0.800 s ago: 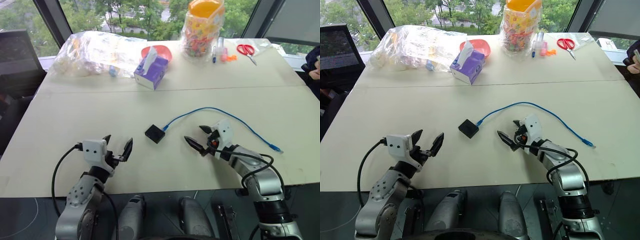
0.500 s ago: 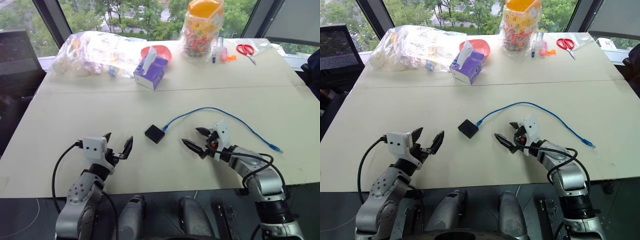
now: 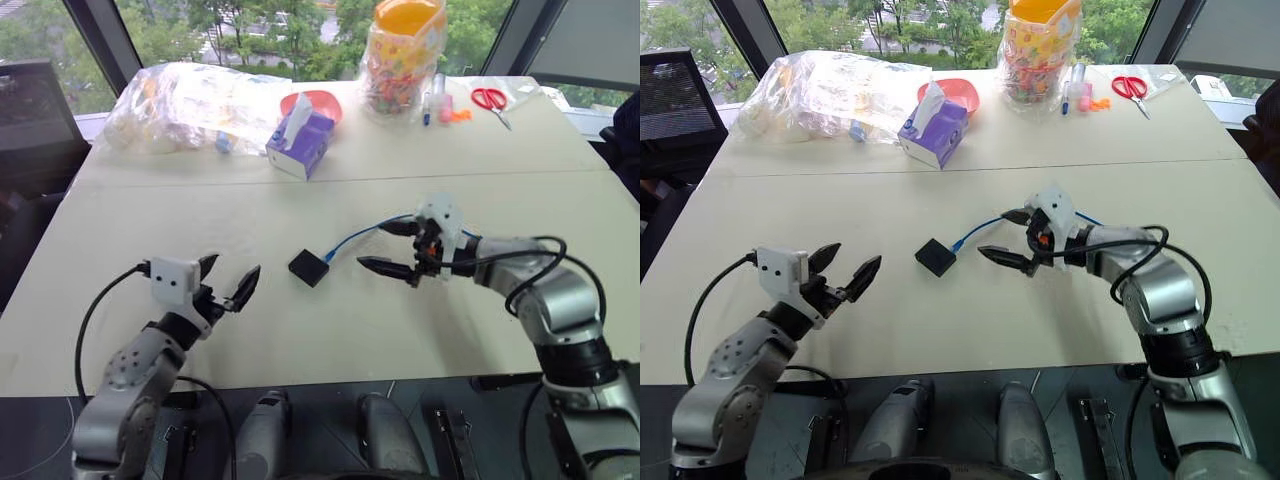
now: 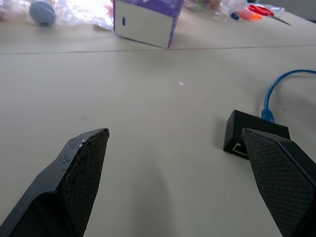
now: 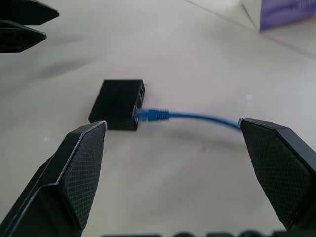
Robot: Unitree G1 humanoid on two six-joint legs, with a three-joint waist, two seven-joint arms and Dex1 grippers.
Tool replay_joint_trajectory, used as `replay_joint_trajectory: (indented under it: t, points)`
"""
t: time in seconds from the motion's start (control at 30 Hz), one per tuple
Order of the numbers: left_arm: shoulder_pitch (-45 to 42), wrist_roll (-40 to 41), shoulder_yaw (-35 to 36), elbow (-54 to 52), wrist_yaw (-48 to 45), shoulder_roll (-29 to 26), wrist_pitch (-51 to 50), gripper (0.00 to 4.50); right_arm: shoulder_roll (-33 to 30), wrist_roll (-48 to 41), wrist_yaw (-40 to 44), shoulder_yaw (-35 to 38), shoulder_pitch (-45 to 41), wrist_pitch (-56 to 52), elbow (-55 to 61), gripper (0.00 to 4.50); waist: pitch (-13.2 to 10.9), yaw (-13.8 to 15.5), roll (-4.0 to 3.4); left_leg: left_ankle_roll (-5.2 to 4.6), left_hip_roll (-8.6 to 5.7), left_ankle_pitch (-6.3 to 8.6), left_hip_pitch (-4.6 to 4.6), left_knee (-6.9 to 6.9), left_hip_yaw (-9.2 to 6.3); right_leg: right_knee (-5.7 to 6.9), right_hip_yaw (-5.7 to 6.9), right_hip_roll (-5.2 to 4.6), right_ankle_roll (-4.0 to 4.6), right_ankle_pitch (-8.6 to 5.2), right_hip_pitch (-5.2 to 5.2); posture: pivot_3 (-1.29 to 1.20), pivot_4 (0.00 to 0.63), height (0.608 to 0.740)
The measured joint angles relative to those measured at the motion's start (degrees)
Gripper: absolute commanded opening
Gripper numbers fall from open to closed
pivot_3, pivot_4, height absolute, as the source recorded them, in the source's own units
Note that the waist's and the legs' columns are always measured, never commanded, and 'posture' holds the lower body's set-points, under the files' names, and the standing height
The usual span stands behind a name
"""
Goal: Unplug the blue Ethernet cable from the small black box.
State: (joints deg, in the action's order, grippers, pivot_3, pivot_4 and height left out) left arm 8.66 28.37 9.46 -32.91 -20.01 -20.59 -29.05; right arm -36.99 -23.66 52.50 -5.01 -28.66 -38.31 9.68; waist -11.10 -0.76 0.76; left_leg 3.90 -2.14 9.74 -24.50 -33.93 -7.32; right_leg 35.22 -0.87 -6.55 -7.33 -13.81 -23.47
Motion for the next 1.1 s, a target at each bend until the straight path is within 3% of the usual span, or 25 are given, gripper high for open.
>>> replay_joint_trajectory:
  t: [0.2, 0.4, 0.63, 0.9, 1.0, 1.1]
  points:
    - [-4.85, 3.45, 3.19, 0.67, -1.71, -4.03, -2.86, 4.48, -1.97, 10.33, 17.15, -13.01, -17.92, 16.28, -15.73, 4.5, -0.03, -0.27, -0.01, 0.0, 0.0, -0.01, 0.06, 0.02, 0.03, 0.07, 0.0, 0.02, -0.02, 0.01, 0.01, 0.0, 0.15, 0.728]
    - [-6.57, 3.46, 3.03, 1.57, -1.24, -4.06, -3.12, 4.48, 4.51, 24.72, 27.72, -25.93, -30.22, 43.21, -39.29, 4.5, -0.06, -0.48, -0.02, 0.02, -0.02, -0.03, 0.06, 0.04, 0.04, 0.13, -0.02, 0.04, -0.14, 0.05, -0.05, 0.0, 0.15, 0.728]
    - [-6.03, 1.61, 2.67, 1.63, -0.22, -3.36, -1.8, 4.48, 16.21, 39.11, 25.95, -33.19, -43.69, 65.64, -67.37, 4.5, -0.06, -1.51, -0.02, 0.13, 0.0, -0.09, 0.17, 0.06, -0.01, 0.43, -0.05, 0.11, -0.14, 0.05, -0.08, 0.0, 0.15, 0.728]
    - [-3.29, 0.37, 2.71, 0.11, 1.12, -2.42, -1.39, 4.48, 24.82, 46.68, 22.27, -33.4, -50.71, 67.33, -81.78, 4.5, -0.06, -1.98, -0.02, 0.18, 0.09, -0.12, 0.48, 0.1, -0.06, 0.97, -0.15, 0.26, -0.05, 0.0, -0.14, 0.0, 0.15, 0.728]
    - [-2.61, 0.19, 3.09, -0.01, 1.41, -2.51, -1.37, 4.5, 26.66, 48.96, 22.02, -33.4, -51.66, 67.31, -83.71, 3.63, -0.06, -2.28, -0.02, 0.2, 0.15, -0.11, 0.77, 0.17, -0.09, 1.0, -0.18, 0.35, 0.06, -0.06, 0.06, 0.0, 0.15, 0.728]
    - [-2.43, 0.04, 3.8, -0.53, 1.51, -2.93, -1.37, 4.5, 28.26, 50.46, 22.34, -33.37, -52.09, 66.92, -84.69, 2.08, -0.06, -2.95, -0.02, 0.2, 0.15, -0.11, 0.83, 0.2, -0.14, 1.01, -0.19, 0.38, 0.07, -0.06, 0.1, 0.0, 0.15, 0.728]
